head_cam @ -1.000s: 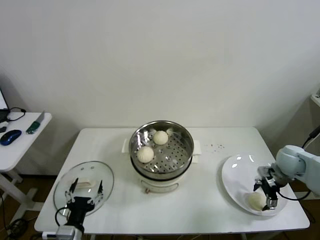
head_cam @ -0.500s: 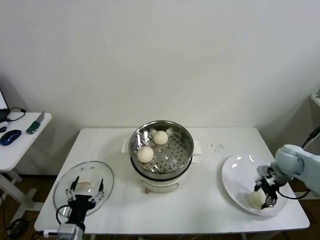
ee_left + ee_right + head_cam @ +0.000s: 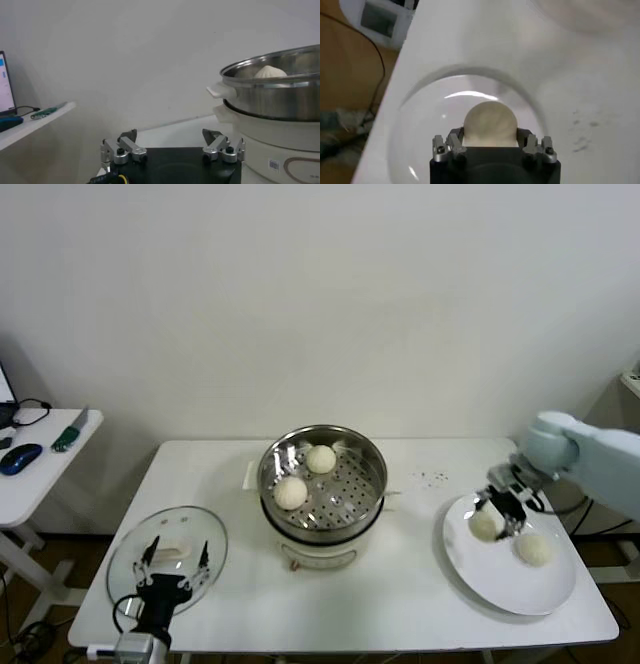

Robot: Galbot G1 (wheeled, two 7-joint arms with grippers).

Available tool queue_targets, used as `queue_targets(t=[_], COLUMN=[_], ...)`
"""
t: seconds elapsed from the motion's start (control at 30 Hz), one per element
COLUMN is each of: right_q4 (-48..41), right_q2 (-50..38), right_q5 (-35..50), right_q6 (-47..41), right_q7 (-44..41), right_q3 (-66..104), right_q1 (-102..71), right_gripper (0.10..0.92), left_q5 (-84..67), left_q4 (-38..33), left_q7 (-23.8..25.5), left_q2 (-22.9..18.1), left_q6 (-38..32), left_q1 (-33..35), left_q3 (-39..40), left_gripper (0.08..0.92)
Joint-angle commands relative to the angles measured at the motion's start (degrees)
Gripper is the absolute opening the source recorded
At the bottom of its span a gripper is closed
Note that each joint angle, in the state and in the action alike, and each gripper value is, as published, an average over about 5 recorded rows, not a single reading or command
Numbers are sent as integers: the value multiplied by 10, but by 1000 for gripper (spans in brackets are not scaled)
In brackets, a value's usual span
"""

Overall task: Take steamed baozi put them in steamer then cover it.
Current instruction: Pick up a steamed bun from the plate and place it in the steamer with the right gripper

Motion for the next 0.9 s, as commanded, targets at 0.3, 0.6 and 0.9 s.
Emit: queue_targets(t=[0.3, 0.6, 0.9], right_q4=[-9, -45, -45], right_q2=[326, 423, 454], right_q5=[2, -81, -85], right_q6=[230, 261, 272], right_q7=[-8, 2, 11], right_q3=[-68, -31, -50], right_q1=[236, 131, 83], right_gripper=[679, 683, 687], left_q5=[-5, -21, -28], left_q4=[3, 5, -5], left_q7=[1, 4, 8], left_q2=[2, 9, 14], left_q6=[-4, 3, 2], left_q1=[5, -1, 7], left_q3=[-1, 3, -1], left_gripper=[823, 823, 823])
